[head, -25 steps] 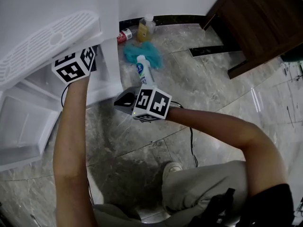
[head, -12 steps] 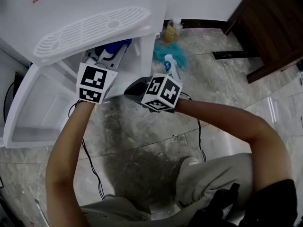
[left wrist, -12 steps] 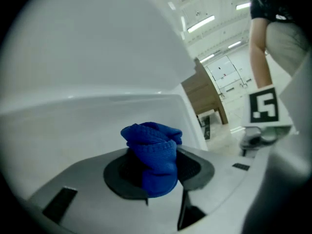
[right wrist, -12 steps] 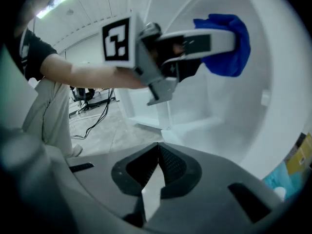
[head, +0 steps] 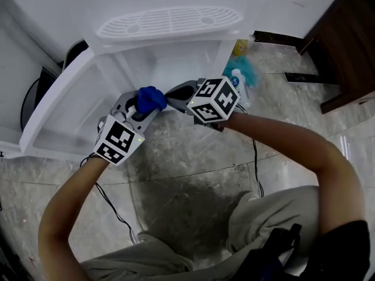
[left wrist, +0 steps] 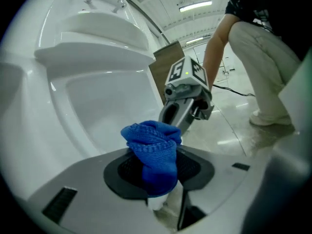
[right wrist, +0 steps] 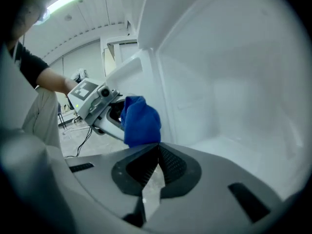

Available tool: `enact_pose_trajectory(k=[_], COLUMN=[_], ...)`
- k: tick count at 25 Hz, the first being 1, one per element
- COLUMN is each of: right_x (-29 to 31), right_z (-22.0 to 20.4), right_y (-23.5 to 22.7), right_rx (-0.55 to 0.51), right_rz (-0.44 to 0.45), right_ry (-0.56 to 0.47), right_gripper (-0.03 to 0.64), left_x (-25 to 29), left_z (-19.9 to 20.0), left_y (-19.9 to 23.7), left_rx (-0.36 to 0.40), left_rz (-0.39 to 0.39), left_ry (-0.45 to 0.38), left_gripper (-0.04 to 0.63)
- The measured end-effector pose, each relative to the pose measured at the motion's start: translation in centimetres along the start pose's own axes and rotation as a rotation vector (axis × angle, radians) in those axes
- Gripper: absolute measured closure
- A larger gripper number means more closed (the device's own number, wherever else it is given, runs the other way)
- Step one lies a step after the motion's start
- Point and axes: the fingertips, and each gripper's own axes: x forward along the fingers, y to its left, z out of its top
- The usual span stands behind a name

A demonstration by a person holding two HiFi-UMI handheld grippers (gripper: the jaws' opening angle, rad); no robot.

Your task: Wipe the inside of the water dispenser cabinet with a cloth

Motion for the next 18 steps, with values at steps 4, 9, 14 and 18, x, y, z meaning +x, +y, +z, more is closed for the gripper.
enact_pose_trajectory(k=[4,9,14,18], right_x=[0.4,1.0,0.9,0.5], right_z=[0.9,1.8,2.4,3.0], right_y=[1.0,1.8,1.8,1.6], right_rx=[0.023,0.068,0.159,0.266], right_rz=[0.02,0.059,0.077,0.097], right_ry=[-0.023,-0.041,-0.048,-0.091], right_gripper=[0.618,0.618,0.554,0.344], left_x=[-1.4,-0.9,-0.4,-0.4], left_z=[-2.9,-3.7,-3.5,-4.0], left_y=[-1.7,-2.4,-2.0,-1.6], left_rx=[0.038,0.065,0.069,0.07], left_rz=[-0.018,-0.031,-0.015,-0.002], left_ry=[0.024,0.039,0.049,0.069], left_gripper=[0.451,0.451,0.451,0.451])
